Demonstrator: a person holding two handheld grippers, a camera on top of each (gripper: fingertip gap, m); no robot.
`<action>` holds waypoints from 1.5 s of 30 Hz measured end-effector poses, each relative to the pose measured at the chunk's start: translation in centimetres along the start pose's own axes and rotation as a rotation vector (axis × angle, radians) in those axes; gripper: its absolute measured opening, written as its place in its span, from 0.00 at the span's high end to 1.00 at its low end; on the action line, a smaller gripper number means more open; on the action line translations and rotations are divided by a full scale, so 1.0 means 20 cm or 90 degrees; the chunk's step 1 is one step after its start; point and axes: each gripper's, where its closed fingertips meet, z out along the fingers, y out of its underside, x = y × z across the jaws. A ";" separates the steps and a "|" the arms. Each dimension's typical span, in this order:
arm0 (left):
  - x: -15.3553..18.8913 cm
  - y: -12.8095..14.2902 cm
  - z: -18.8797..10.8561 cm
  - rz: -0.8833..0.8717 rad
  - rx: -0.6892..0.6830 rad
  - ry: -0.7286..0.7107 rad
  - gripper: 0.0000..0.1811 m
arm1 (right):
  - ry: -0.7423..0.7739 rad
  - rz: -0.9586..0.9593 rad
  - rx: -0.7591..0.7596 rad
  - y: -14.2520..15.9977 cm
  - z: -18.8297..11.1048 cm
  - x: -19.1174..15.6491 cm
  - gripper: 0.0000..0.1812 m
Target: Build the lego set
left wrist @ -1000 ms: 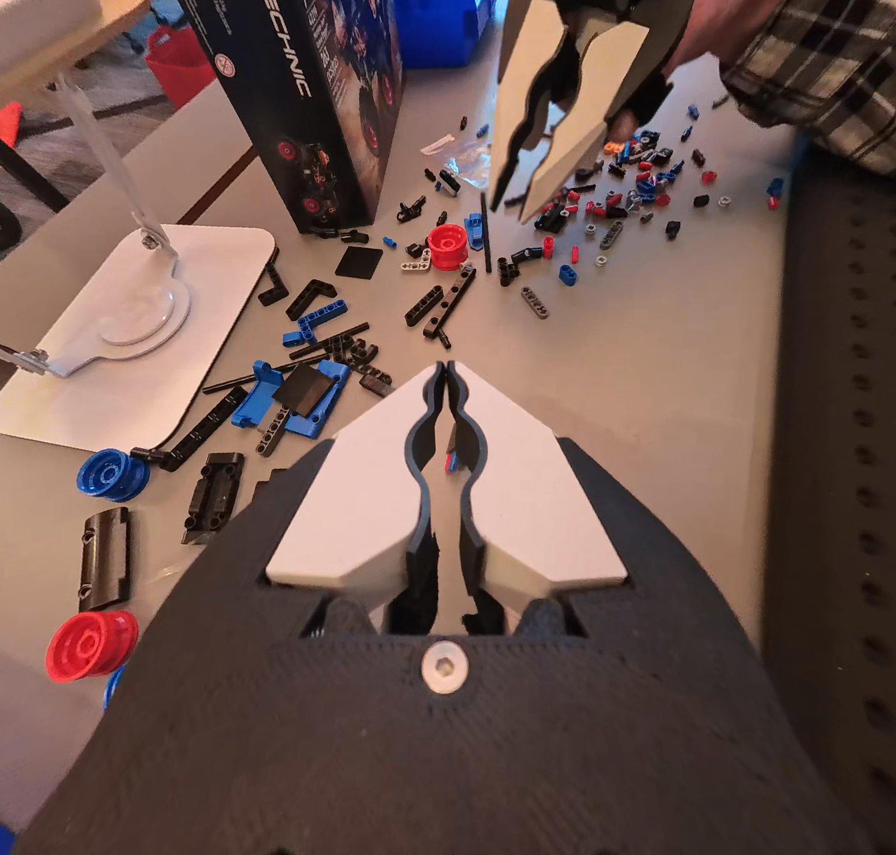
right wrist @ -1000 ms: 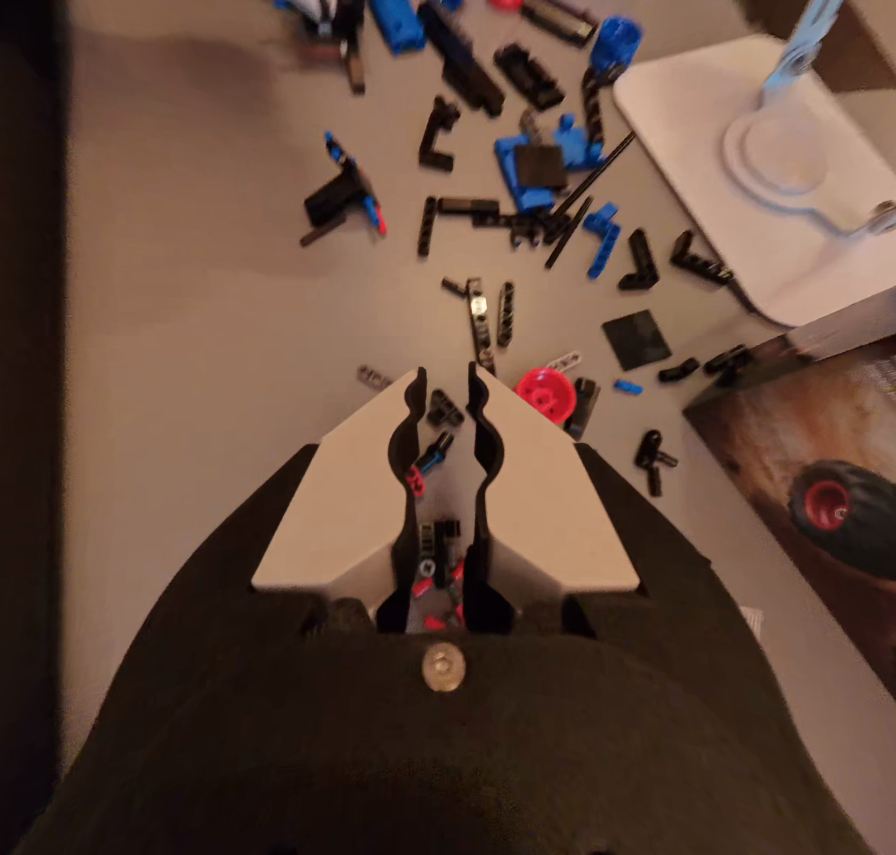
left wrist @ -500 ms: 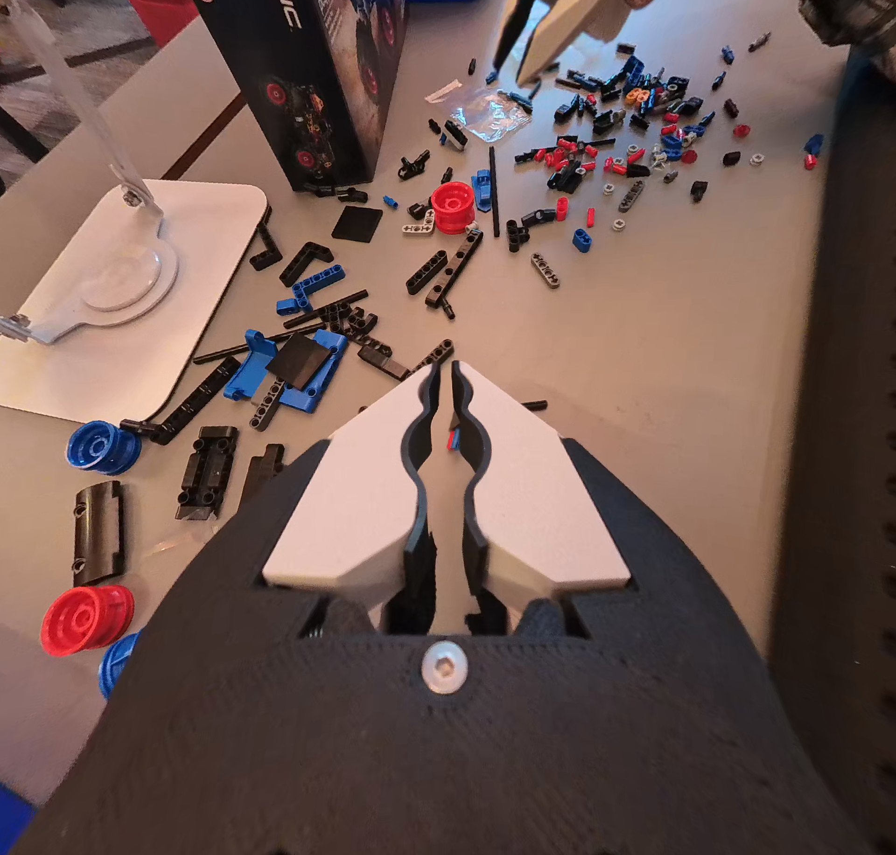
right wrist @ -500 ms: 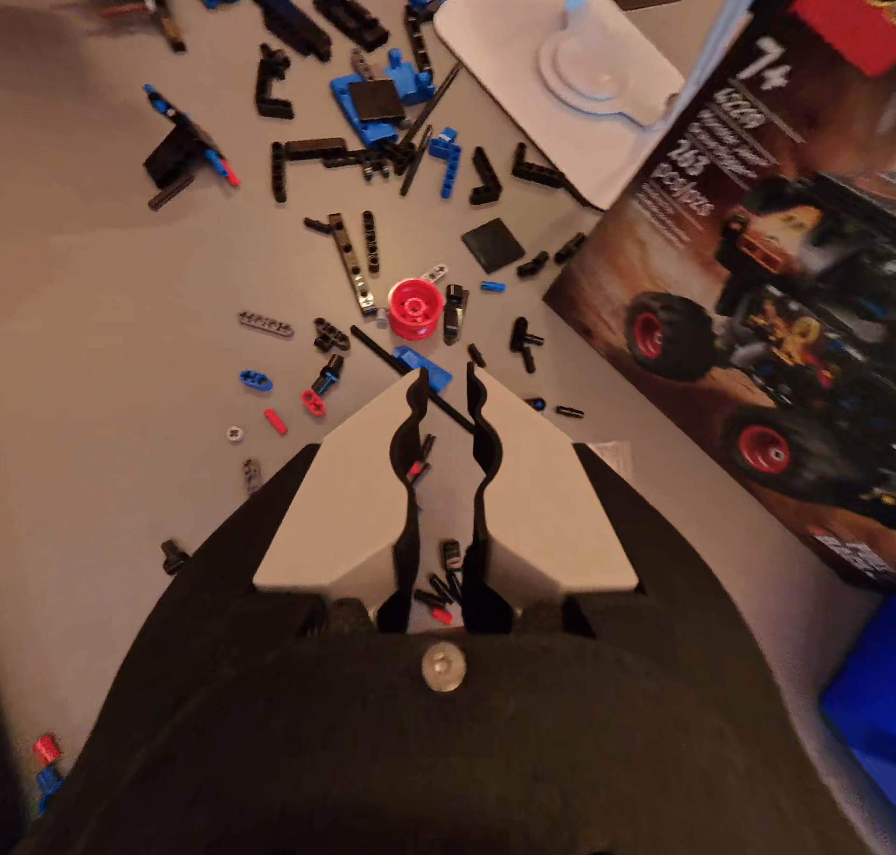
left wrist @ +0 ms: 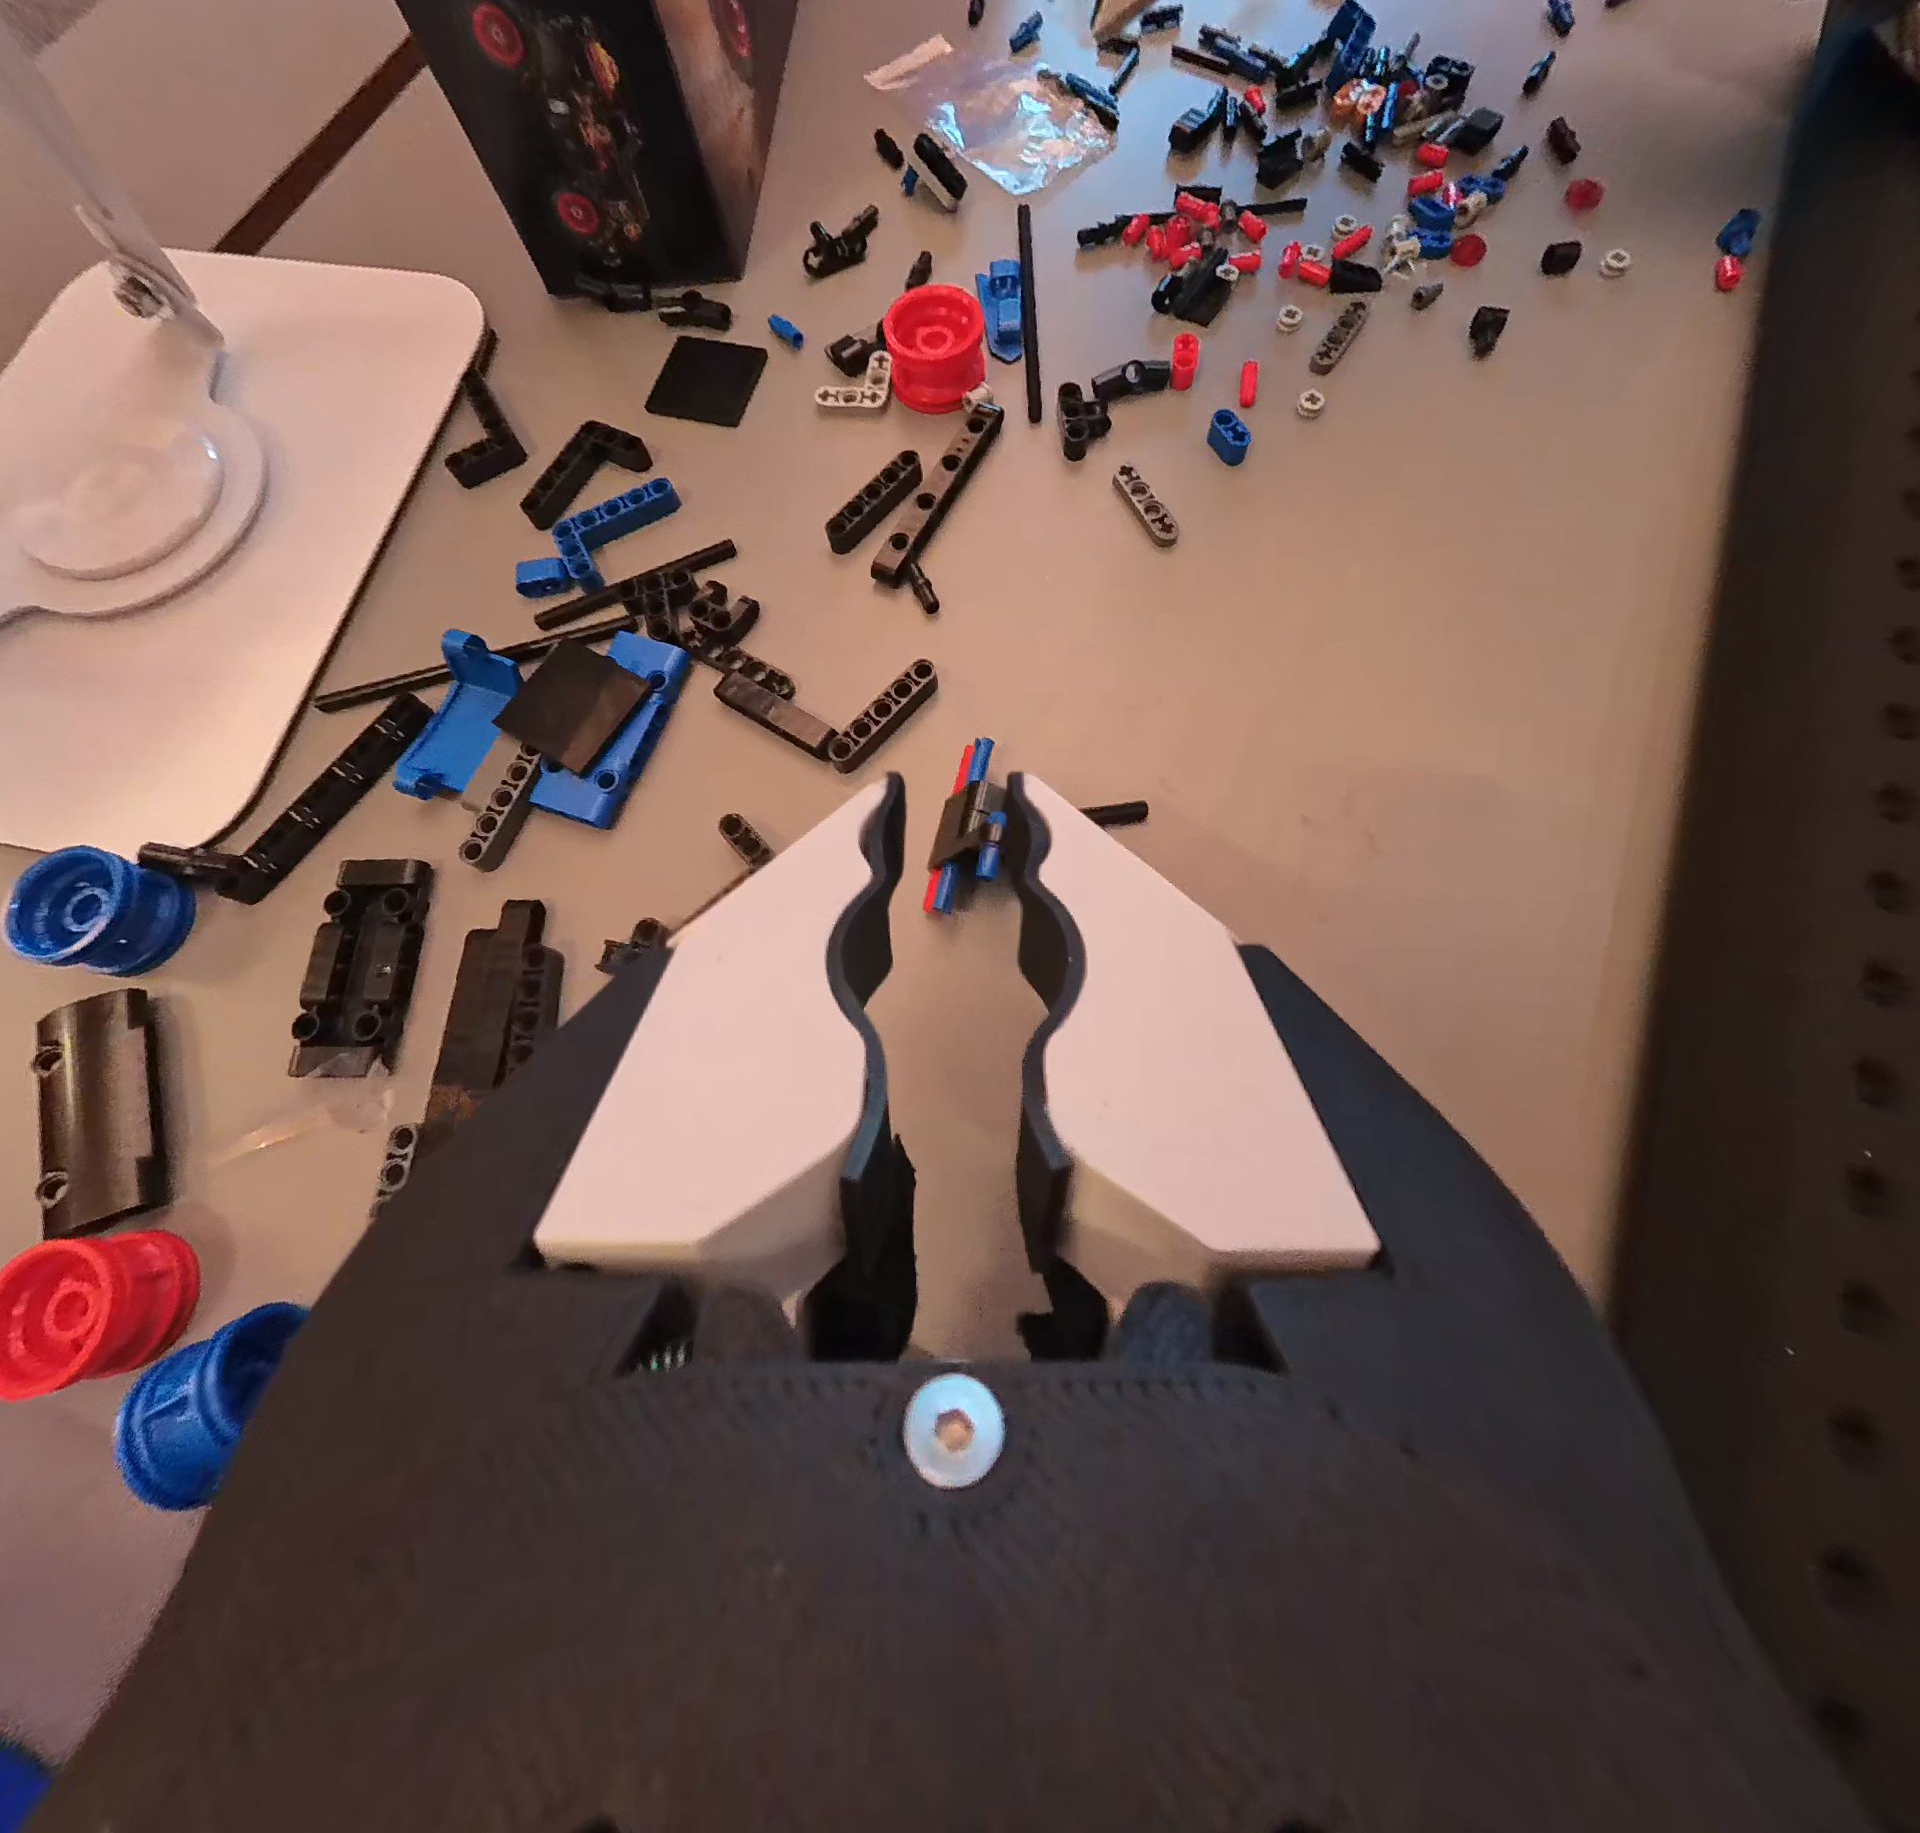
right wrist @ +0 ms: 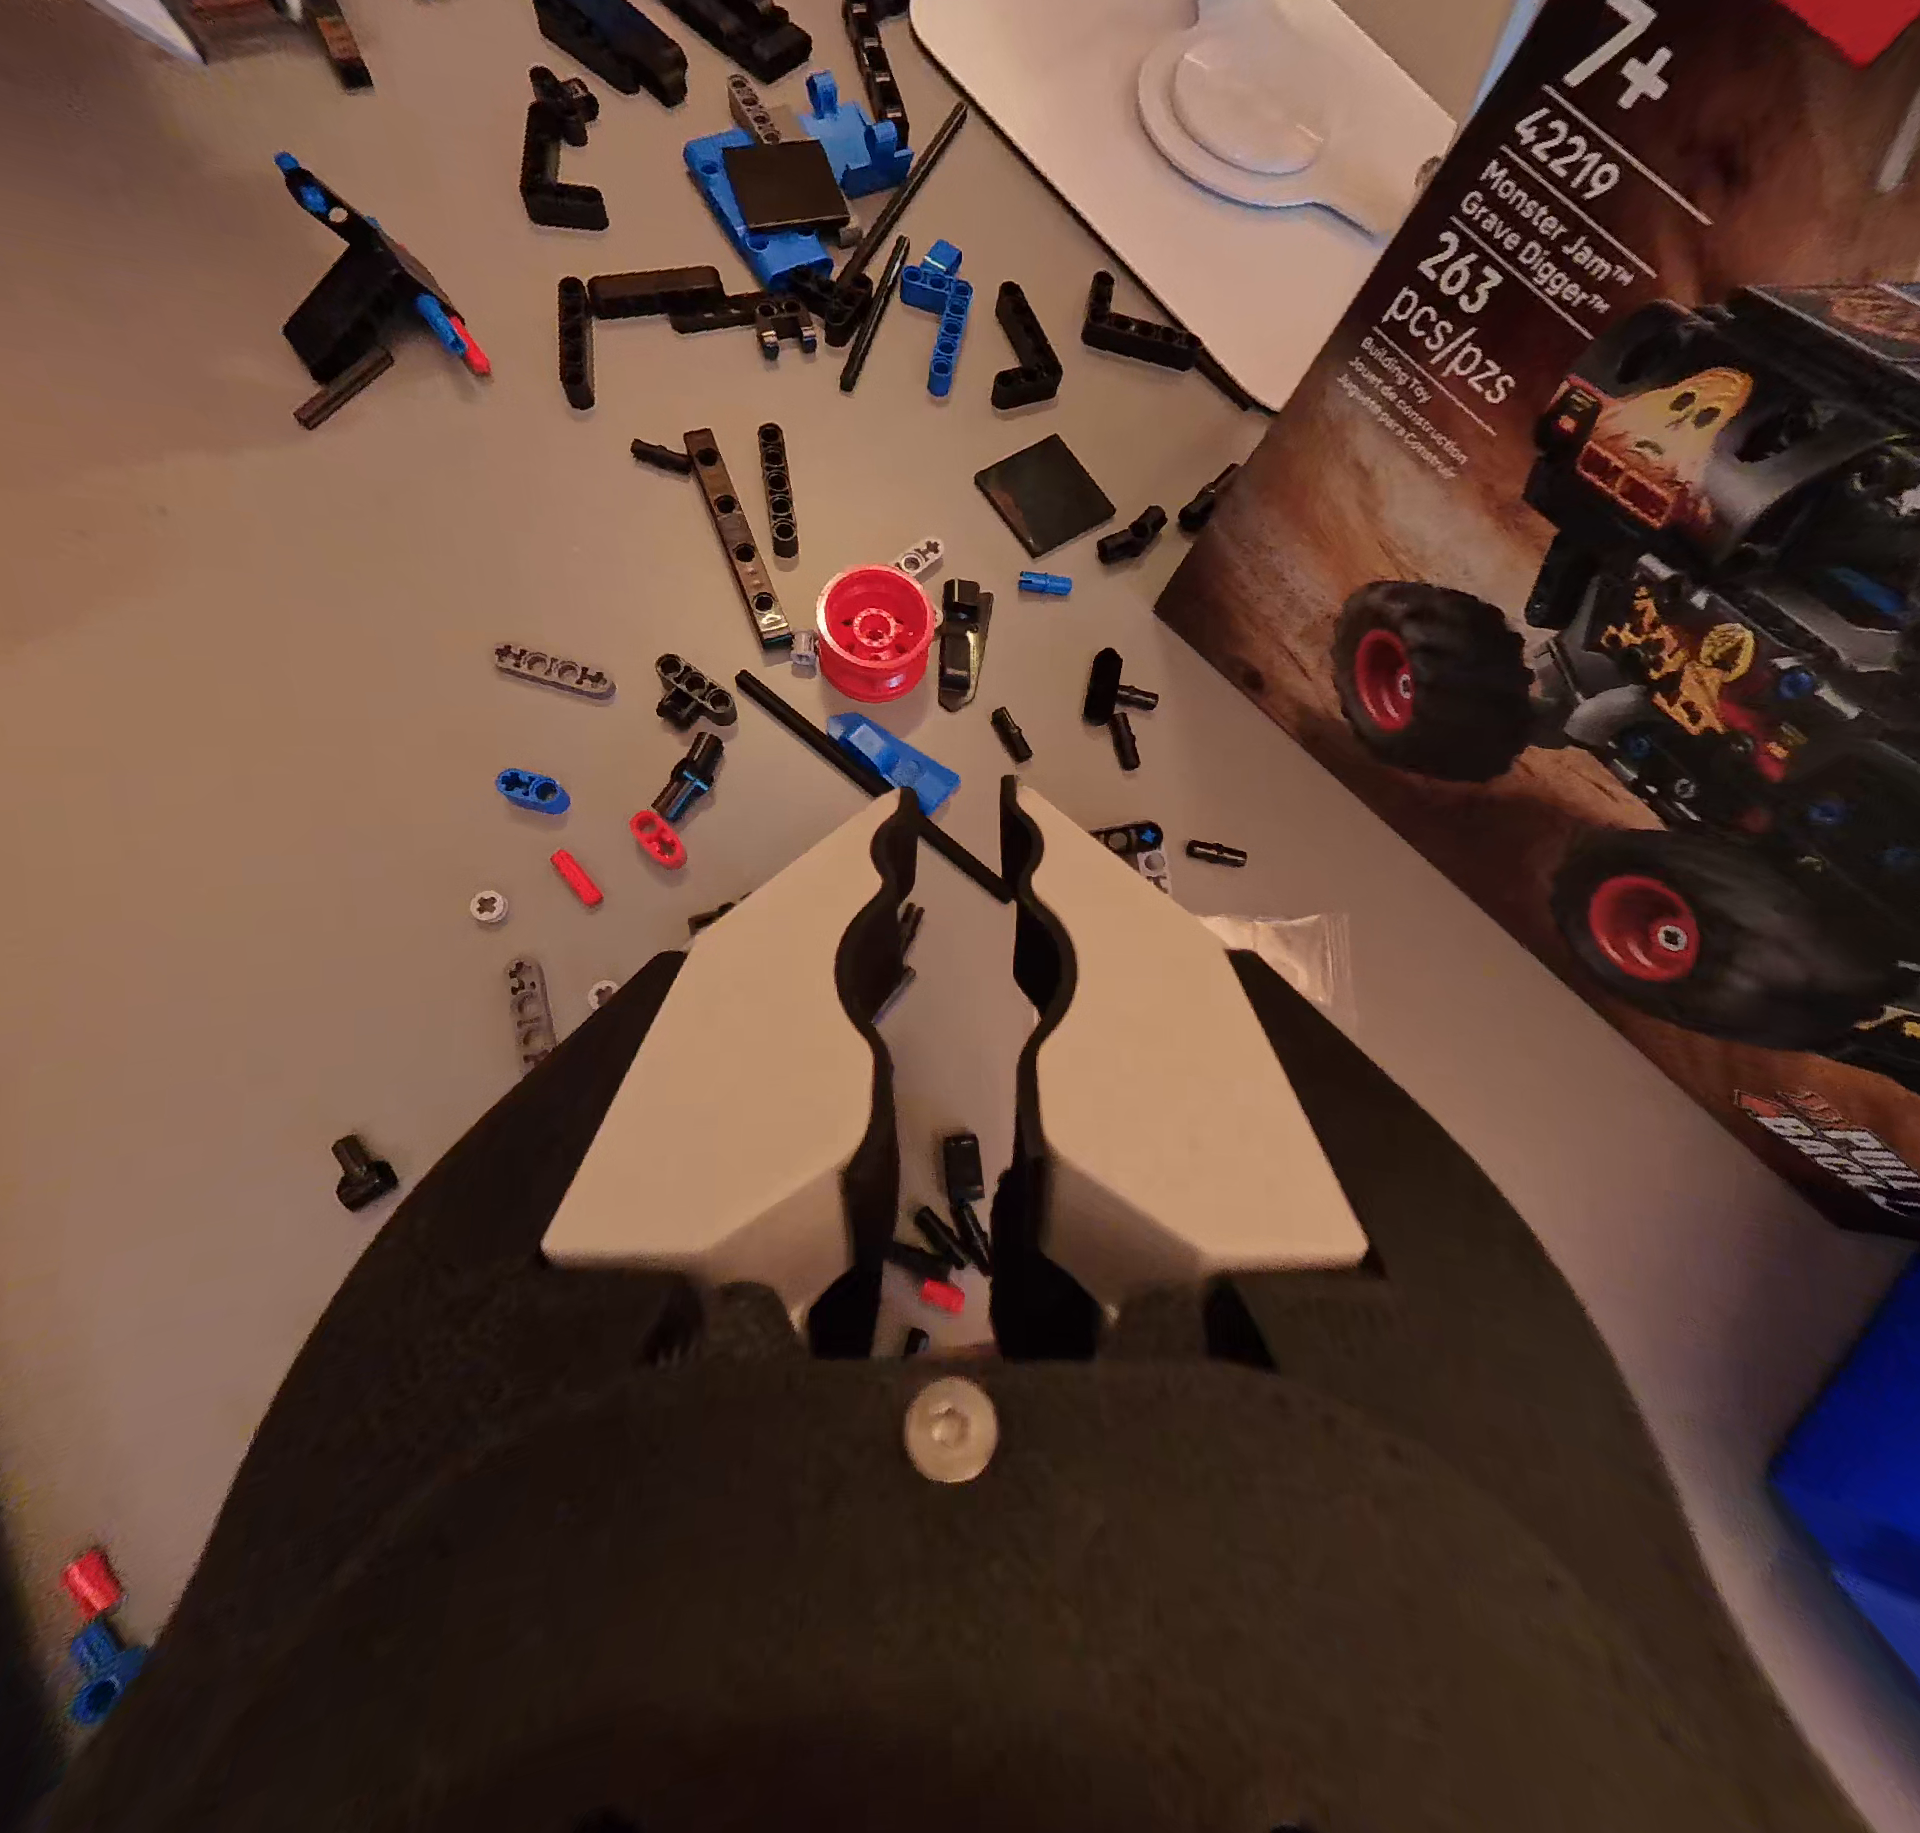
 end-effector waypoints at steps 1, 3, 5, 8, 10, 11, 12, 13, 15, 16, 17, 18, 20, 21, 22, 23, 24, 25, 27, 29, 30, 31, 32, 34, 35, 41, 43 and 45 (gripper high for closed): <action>0.01 0.01 0.00 -0.003 -0.005 0.006 0.90 | -0.003 -0.001 0.002 0.00 0.01 -0.01 0.93; 0.02 0.02 0.02 -0.006 -0.016 0.014 0.89 | -0.011 -0.005 0.000 -0.01 0.02 -0.02 0.92; 0.03 0.04 0.04 -0.006 -0.030 0.020 0.88 | -0.010 -0.012 -0.002 -0.02 0.04 -0.03 0.92; 0.05 0.08 0.08 -0.001 -0.058 0.030 0.88 | -0.029 -0.014 0.018 -0.07 0.09 -0.07 0.91; 0.05 0.10 0.09 0.000 -0.071 0.035 0.88 | -0.042 -0.020 0.002 -0.06 0.14 -0.09 0.90; 0.06 0.10 0.09 -0.002 -0.069 0.040 0.88 | -0.046 -0.023 -0.009 -0.05 0.15 -0.09 0.90; 0.06 0.09 0.09 -0.002 -0.068 0.044 0.89 | -0.051 -0.023 -0.012 -0.05 0.17 -0.10 0.90; 0.07 0.09 0.10 0.000 -0.069 0.048 0.90 | -0.057 -0.021 -0.009 -0.06 0.19 -0.11 0.90; 0.09 0.10 0.11 0.003 -0.072 0.058 0.92 | -0.060 -0.020 -0.001 -0.09 0.22 -0.11 0.89; 0.10 0.10 0.12 0.005 -0.074 0.064 0.93 | -0.054 -0.020 0.003 -0.11 0.24 -0.11 0.87; 0.11 0.10 0.13 0.008 -0.077 0.068 0.93 | -0.053 -0.020 0.009 -0.13 0.26 -0.10 0.86; 0.11 0.10 0.13 0.012 -0.079 0.071 0.92 | -0.058 -0.017 0.013 -0.14 0.28 -0.11 0.86; 0.12 0.10 0.13 0.015 -0.079 0.075 0.93 | -0.077 -0.013 -0.011 -0.12 0.34 -0.12 0.86; 0.13 0.10 0.13 0.016 -0.078 0.076 0.93 | -0.082 -0.015 -0.036 -0.08 0.36 -0.12 0.86; 0.13 0.10 0.13 0.016 -0.078 0.076 0.93 | -0.090 -0.018 -0.049 -0.05 0.37 -0.14 0.88; 0.13 0.09 0.13 0.016 -0.077 0.077 0.93 | -0.112 -0.020 -0.055 -0.03 0.37 -0.17 0.88; 0.13 0.09 0.13 0.016 -0.077 0.079 0.93 | -0.136 -0.025 -0.064 -0.02 0.35 -0.21 0.90; 0.13 0.09 0.13 0.017 -0.077 0.080 0.93 | -0.148 -0.034 -0.078 0.00 0.33 -0.23 0.91; 0.14 0.09 0.13 0.018 -0.078 0.082 0.93 | -0.168 -0.047 -0.100 0.03 0.30 -0.27 0.90; 0.14 0.10 0.13 0.018 -0.079 0.084 0.93 | -0.181 -0.048 -0.103 0.04 0.27 -0.28 0.90; 0.14 0.10 0.12 0.015 -0.078 0.085 0.92 | -0.176 -0.048 -0.099 0.03 0.26 -0.27 0.89; 0.13 0.10 0.12 0.012 -0.075 0.084 0.92 | -0.173 -0.046 -0.092 0.02 0.25 -0.26 0.89; 0.12 0.09 0.11 0.008 -0.072 0.081 0.92 | -0.169 -0.045 -0.081 0.00 0.24 -0.25 0.88; 0.10 0.09 0.08 -0.002 -0.062 0.078 0.91 | -0.165 -0.037 -0.056 -0.05 0.22 -0.23 0.88; 0.09 0.08 0.07 -0.005 -0.057 0.074 0.90 | -0.160 -0.036 -0.046 -0.06 0.21 -0.22 0.88; 0.10 0.10 0.05 -0.010 -0.060 0.082 0.87 | -0.107 -0.013 -0.012 -0.08 0.13 -0.09 0.90; 0.12 0.12 0.08 0.000 -0.081 0.089 0.88 | -0.086 -0.013 -0.012 -0.06 0.09 -0.05 0.90; 0.15 0.14 0.11 0.009 -0.098 0.097 0.88 | -0.068 -0.003 0.002 -0.06 0.06 -0.02 0.91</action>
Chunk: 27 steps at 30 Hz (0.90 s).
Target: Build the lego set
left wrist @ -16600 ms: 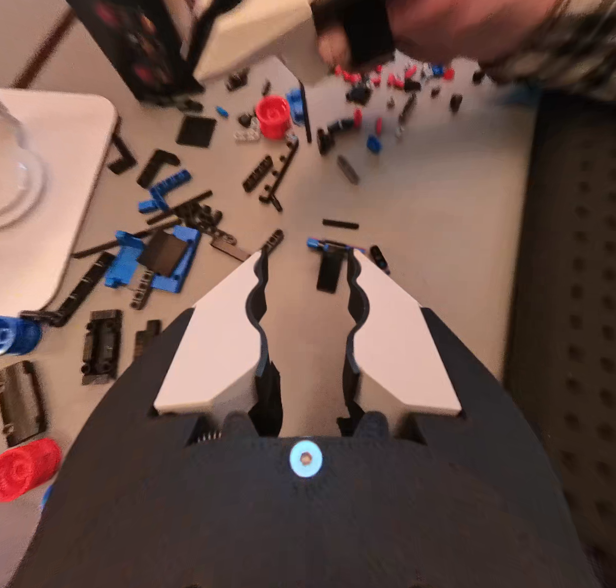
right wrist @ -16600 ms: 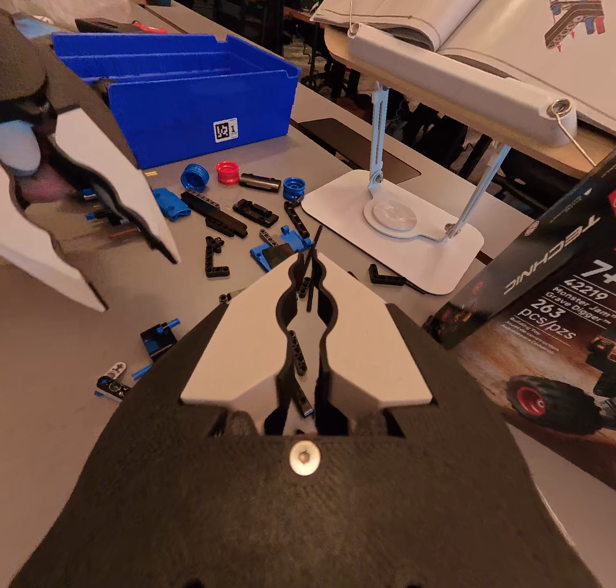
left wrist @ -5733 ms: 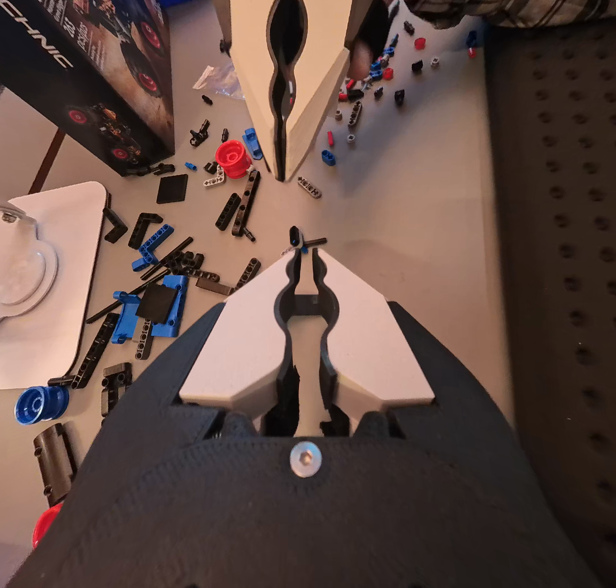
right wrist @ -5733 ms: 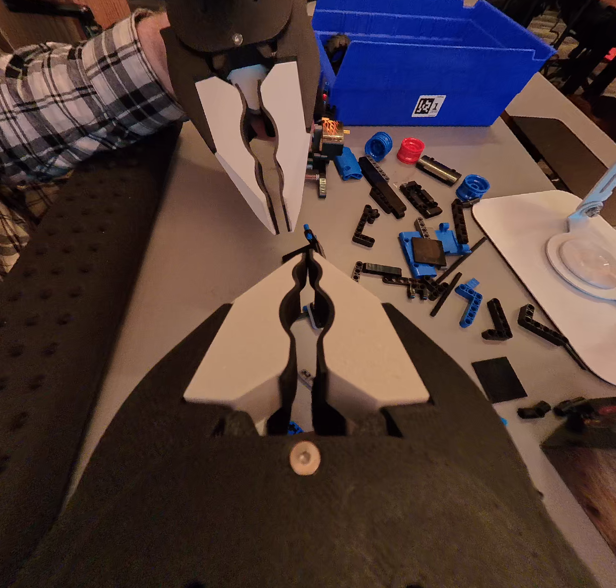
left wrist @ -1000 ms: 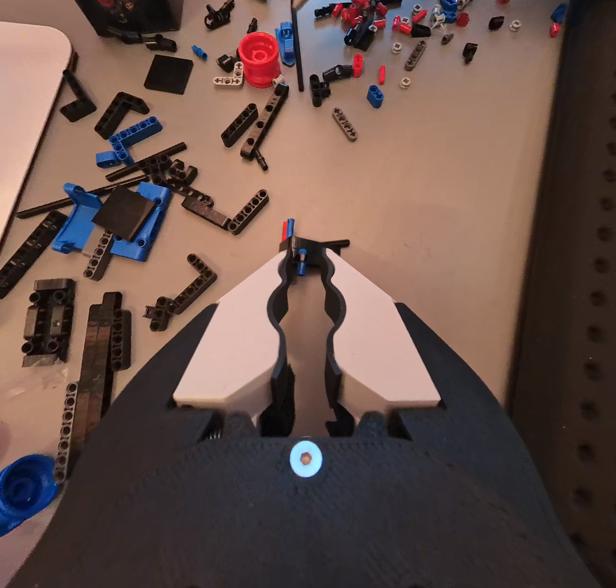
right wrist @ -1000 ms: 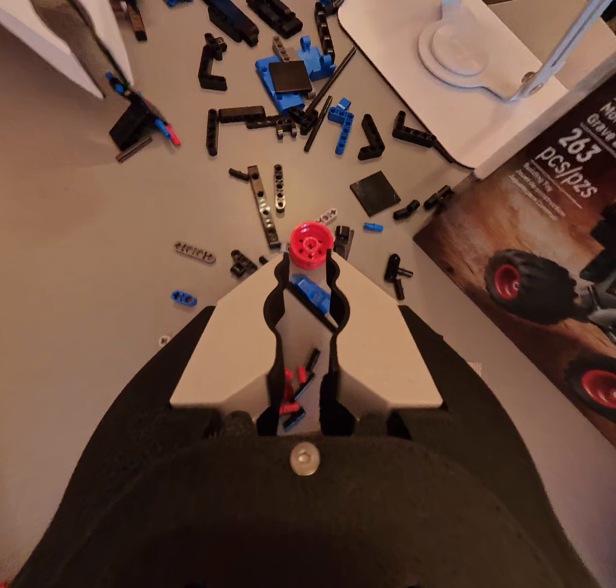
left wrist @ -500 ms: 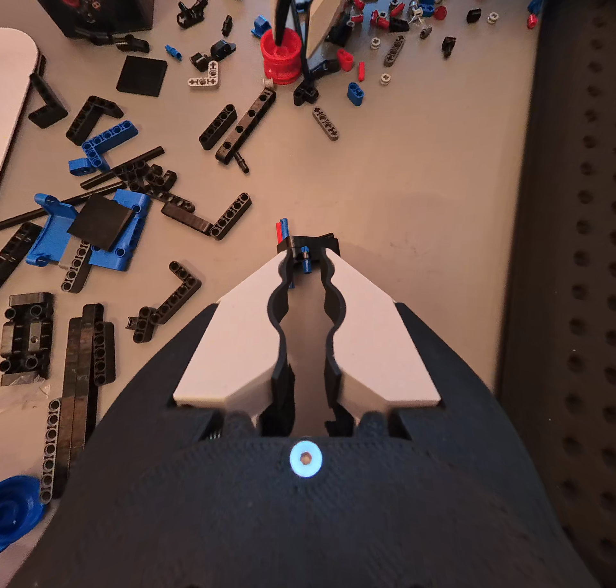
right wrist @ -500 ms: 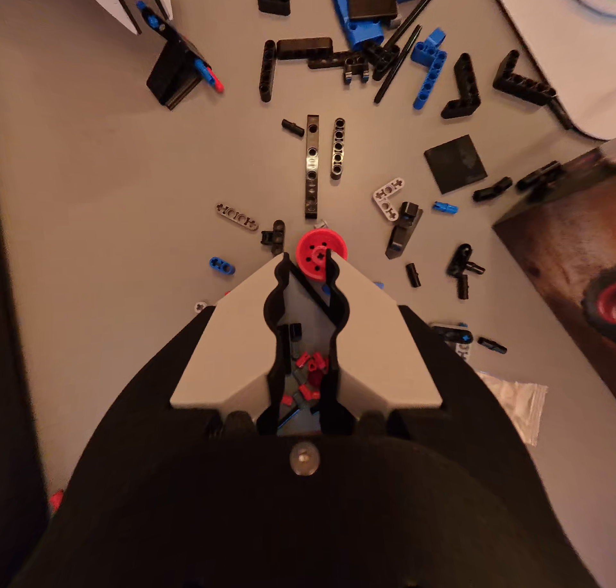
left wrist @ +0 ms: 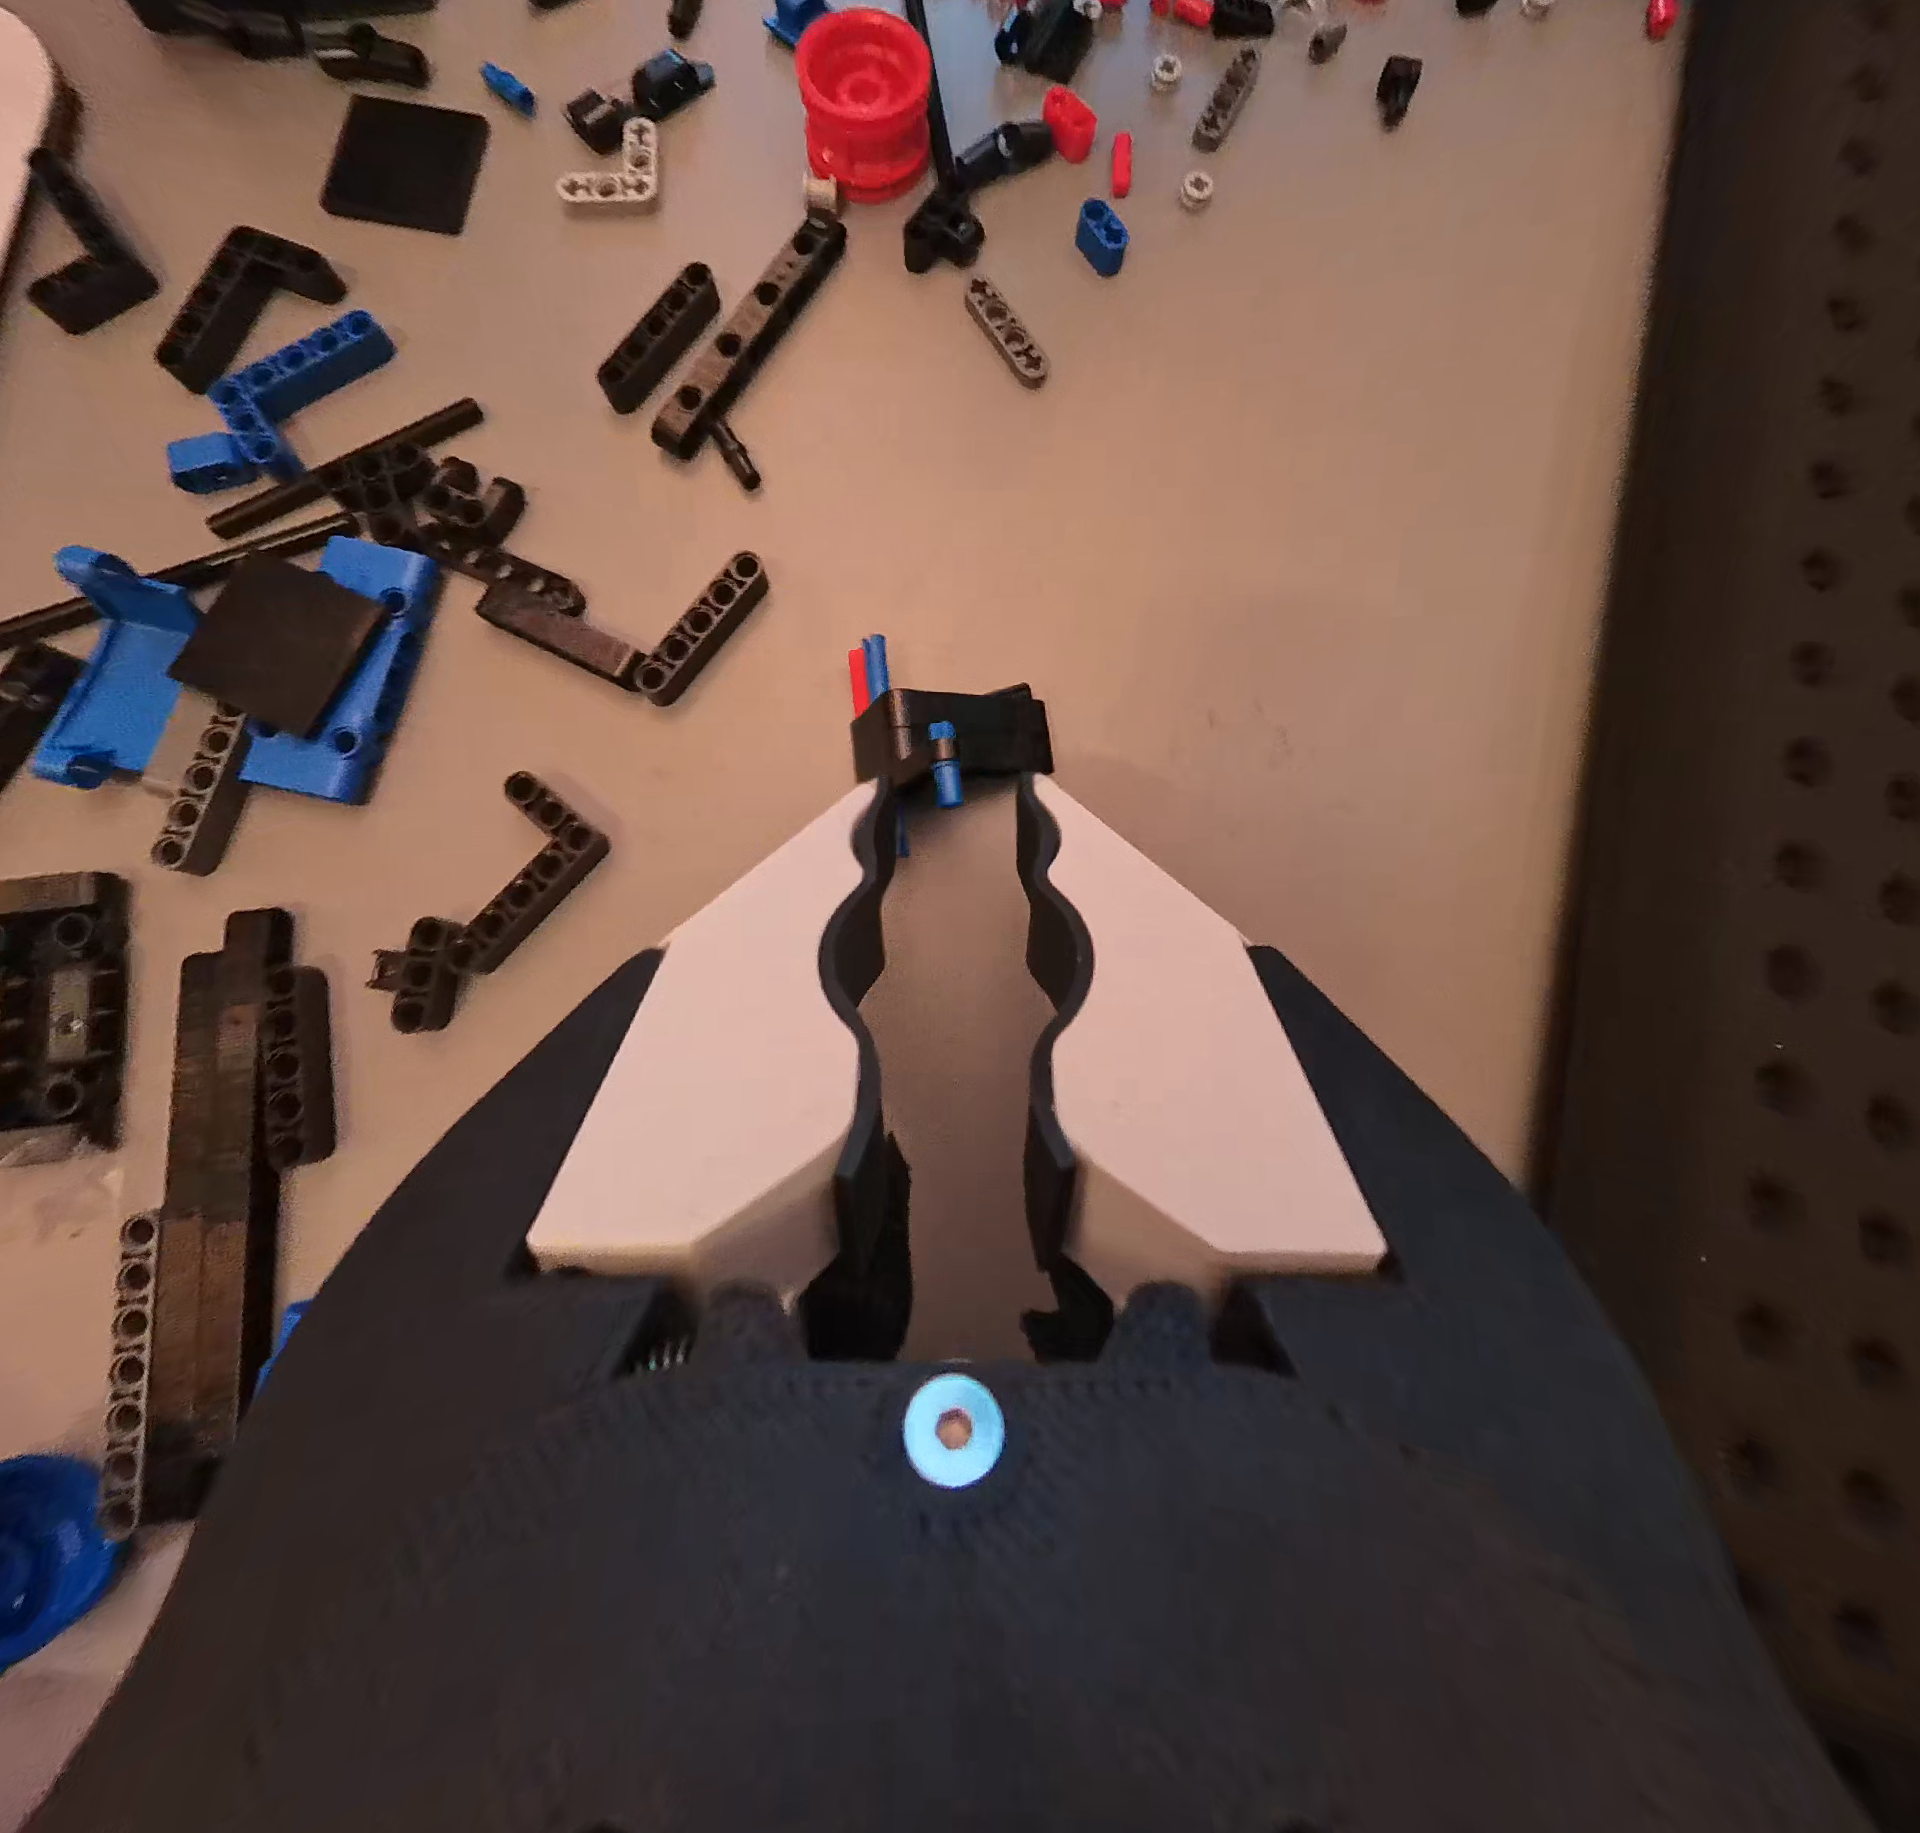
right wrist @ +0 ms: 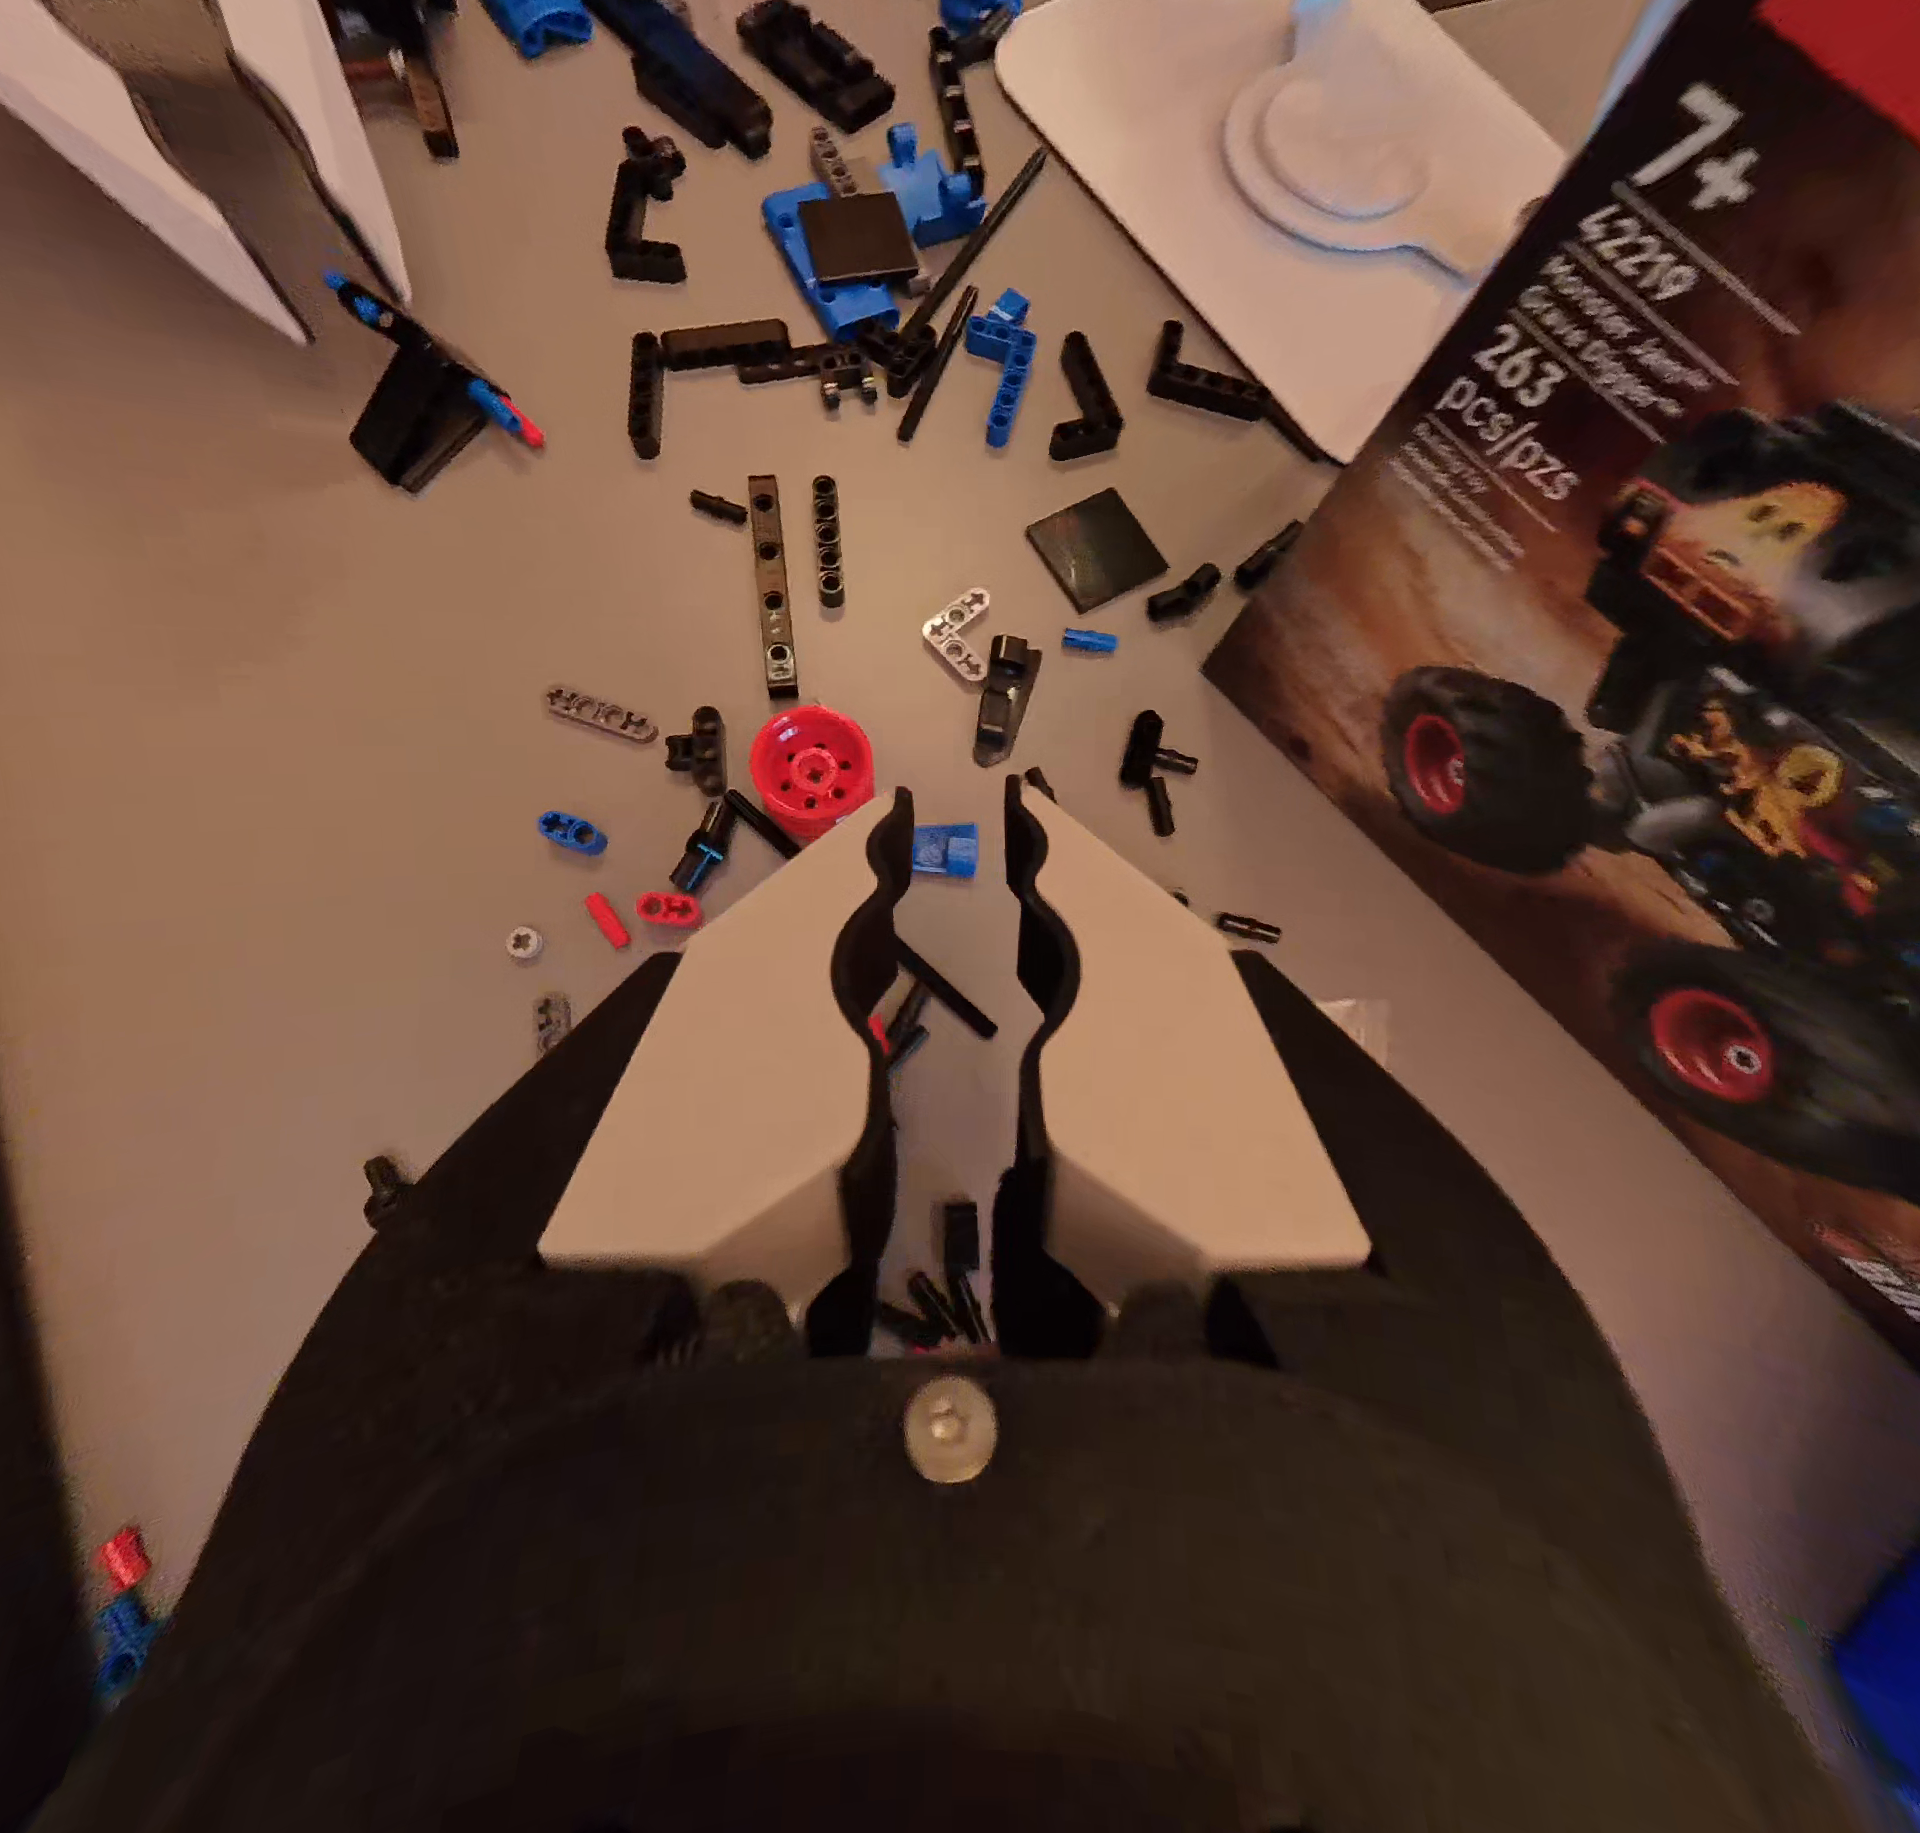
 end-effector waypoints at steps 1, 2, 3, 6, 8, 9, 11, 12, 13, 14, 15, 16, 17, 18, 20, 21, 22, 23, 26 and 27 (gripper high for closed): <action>0.01 0.00 0.01 0.005 -0.006 0.002 0.90 | 0.002 0.005 0.011 -0.01 -0.01 0.01 0.92; 0.01 0.00 0.02 0.010 -0.009 0.002 0.92 | 0.002 0.008 0.020 -0.01 -0.02 0.01 0.92; 0.02 0.00 0.02 0.014 -0.009 0.003 0.96 | 0.001 0.010 0.024 -0.01 -0.02 0.00 0.93; 0.01 -0.01 0.01 0.013 0.002 -0.002 0.99 | 0.002 0.004 0.018 0.00 0.00 0.00 0.93; -0.01 -0.03 -0.02 0.013 0.017 -0.010 0.99 | 0.005 0.001 0.021 0.00 0.00 0.00 0.93; -0.01 -0.04 -0.04 0.012 0.028 -0.015 0.99 | 0.008 0.002 0.027 0.00 0.00 0.00 0.93; -0.02 -0.06 -0.07 0.008 0.048 -0.023 0.99 | 0.013 0.006 0.036 0.00 -0.01 0.01 0.94; -0.03 -0.06 -0.09 0.009 0.053 -0.033 0.99 | 0.016 0.008 0.040 0.00 -0.02 0.02 0.94; -0.03 -0.06 -0.11 0.009 0.054 -0.040 0.99 | 0.021 0.010 0.044 0.00 -0.03 0.02 0.94; -0.03 -0.05 -0.12 0.010 0.052 -0.047 0.99 | 0.024 0.013 0.047 0.00 -0.04 0.03 0.94; -0.02 -0.03 -0.13 0.011 0.044 -0.055 0.99 | 0.026 0.017 0.050 0.01 -0.05 0.04 0.94; -0.02 -0.01 -0.13 0.014 0.036 -0.063 0.99 | 0.029 0.020 0.051 0.01 -0.06 0.05 0.94; -0.01 -0.01 -0.13 0.016 0.032 -0.065 0.99 | 0.030 0.022 0.052 0.02 -0.06 0.06 0.94; 0.01 0.00 -0.13 0.016 0.031 -0.062 0.99 | 0.031 0.024 0.052 0.02 -0.07 0.06 0.94; 0.05 0.00 -0.12 0.021 0.026 -0.053 0.99 | 0.030 0.028 0.050 0.03 -0.07 0.07 0.94; 0.08 0.01 -0.11 0.027 0.020 -0.048 0.99 | 0.031 0.028 0.046 0.04 -0.06 0.07 0.94; 0.10 0.01 -0.09 0.031 0.014 -0.045 0.99 | 0.032 0.028 0.042 0.05 -0.06 0.07 0.93; 0.12 0.02 -0.08 0.030 0.011 -0.039 0.99 | 0.033 0.028 0.038 0.05 -0.06 0.07 0.93; 0.17 0.03 -0.03 0.031 0.001 -0.025 0.99 | 0.034 0.028 0.031 0.06 -0.04 0.07 0.93; 0.19 0.03 -0.02 0.033 0.002 -0.015 0.98 | 0.035 0.028 0.032 0.06 -0.04 0.07 0.93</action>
